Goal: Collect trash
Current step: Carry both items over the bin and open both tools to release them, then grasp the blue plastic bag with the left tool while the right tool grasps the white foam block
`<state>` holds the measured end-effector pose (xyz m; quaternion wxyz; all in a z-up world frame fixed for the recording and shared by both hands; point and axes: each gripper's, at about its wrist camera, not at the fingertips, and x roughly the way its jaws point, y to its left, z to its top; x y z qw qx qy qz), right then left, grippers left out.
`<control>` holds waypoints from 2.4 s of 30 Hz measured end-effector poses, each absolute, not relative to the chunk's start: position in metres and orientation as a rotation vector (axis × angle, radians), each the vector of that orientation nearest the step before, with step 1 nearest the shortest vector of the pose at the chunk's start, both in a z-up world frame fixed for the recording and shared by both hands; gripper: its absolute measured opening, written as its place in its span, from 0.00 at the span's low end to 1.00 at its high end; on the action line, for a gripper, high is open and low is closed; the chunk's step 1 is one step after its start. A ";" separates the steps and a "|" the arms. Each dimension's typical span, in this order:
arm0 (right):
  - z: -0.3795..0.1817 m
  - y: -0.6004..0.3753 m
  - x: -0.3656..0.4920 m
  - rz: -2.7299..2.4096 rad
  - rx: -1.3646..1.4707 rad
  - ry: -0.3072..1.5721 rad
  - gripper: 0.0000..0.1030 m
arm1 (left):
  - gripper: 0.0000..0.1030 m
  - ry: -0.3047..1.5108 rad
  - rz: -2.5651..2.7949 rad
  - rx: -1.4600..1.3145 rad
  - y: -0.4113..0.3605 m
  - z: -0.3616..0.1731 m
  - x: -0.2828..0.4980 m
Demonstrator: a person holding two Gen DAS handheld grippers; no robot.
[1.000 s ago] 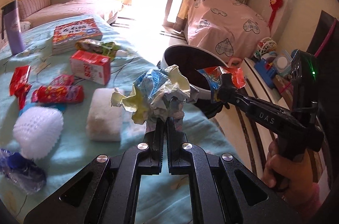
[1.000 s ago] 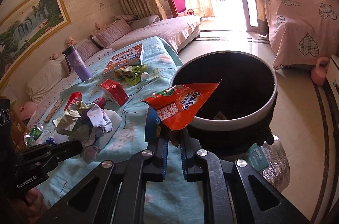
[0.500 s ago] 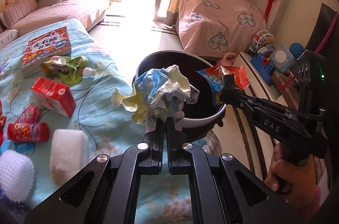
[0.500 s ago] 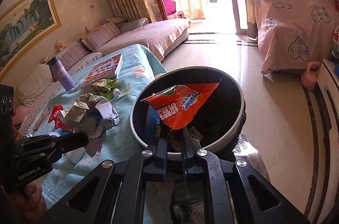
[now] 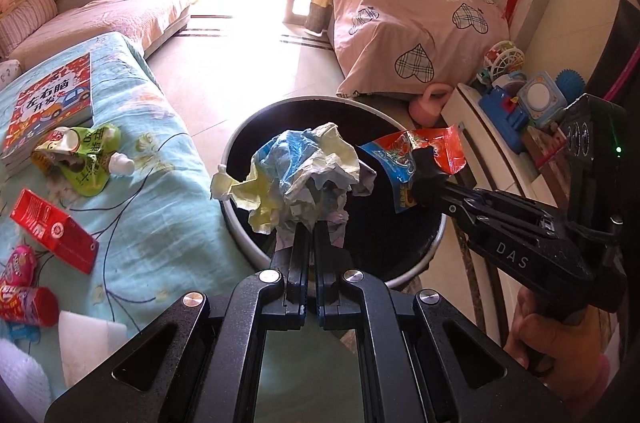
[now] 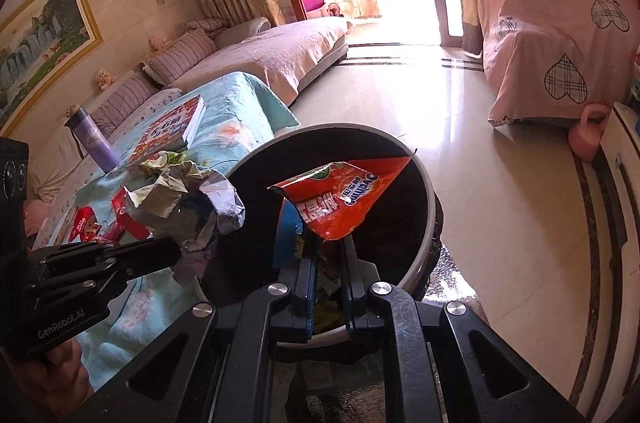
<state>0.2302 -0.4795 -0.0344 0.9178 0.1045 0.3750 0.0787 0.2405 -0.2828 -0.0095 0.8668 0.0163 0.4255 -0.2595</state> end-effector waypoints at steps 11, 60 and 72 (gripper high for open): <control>-0.041 -0.490 0.240 0.165 0.238 0.800 0.38 | 0.46 0.897 -0.509 0.043 -0.277 -0.015 0.241; -0.053 -0.284 0.158 0.424 0.264 0.794 0.80 | 0.57 0.797 -0.171 -0.132 -0.020 -0.022 0.124; -0.060 -0.258 0.173 0.469 0.253 0.820 0.80 | 0.76 0.776 -0.120 -0.160 0.021 -0.015 0.099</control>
